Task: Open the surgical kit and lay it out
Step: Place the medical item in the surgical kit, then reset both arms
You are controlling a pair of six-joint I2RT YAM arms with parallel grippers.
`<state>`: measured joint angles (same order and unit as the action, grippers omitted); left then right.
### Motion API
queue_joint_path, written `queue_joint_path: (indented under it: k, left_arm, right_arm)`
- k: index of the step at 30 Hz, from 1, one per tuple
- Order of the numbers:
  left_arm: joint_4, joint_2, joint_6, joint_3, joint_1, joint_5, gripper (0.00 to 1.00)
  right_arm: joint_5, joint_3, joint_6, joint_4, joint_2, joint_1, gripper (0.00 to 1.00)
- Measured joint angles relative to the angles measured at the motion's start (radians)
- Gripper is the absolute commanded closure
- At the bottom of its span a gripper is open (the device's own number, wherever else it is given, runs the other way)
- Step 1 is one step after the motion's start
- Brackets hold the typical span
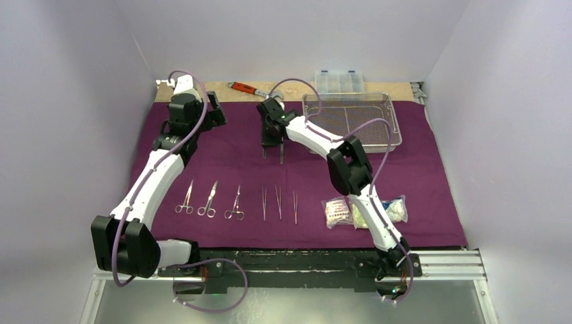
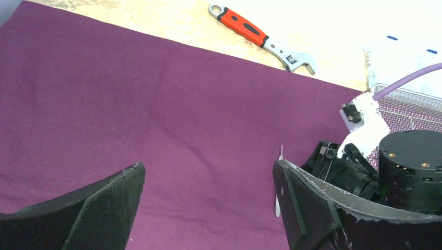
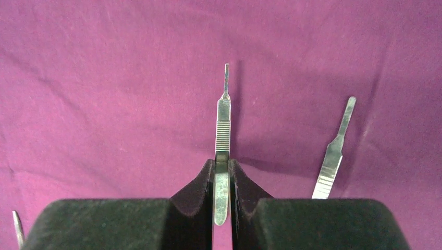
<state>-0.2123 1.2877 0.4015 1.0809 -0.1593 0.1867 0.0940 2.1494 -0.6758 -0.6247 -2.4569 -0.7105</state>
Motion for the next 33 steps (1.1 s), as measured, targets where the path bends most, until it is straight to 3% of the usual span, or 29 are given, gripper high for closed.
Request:
queue_joint_path:
  k: [6, 9, 12, 14, 26, 33]
  left_arm:
    - [0.0, -0.013, 0.002, -0.004, 0.0, 0.0, 0.09]
    - [-0.004, -0.019, 0.003, -0.014, 0.0, 0.002, 0.09]
    - [-0.013, -0.029, 0.004, -0.019, 0.0, 0.005, 0.09]
    - [-0.015, -0.034, 0.004, -0.021, 0.0, 0.005, 0.09]
    - [-0.068, -0.05, 0.006, -0.008, 0.0, 0.02, 0.09]
    - [-0.223, -0.114, 0.026, 0.09, 0.0, 0.034, 0.08]
  right_arm:
    - [-0.004, -0.013, -0.006, -0.023, 0.0, -0.016, 0.79]
    - [-0.008, -0.013, -0.012, -0.033, 0.0, -0.018, 0.65]
    - [-0.016, -0.011, -0.023, -0.038, 0.0, -0.018, 0.43]
    - [-0.015, -0.003, -0.025, -0.041, 0.0, -0.018, 0.37]
    - [-0.011, 0.003, 0.006, -0.039, 0.039, -0.017, 0.31]
    - [0.037, -0.138, 0.063, -0.026, 0.346, 0.006, 0.11]
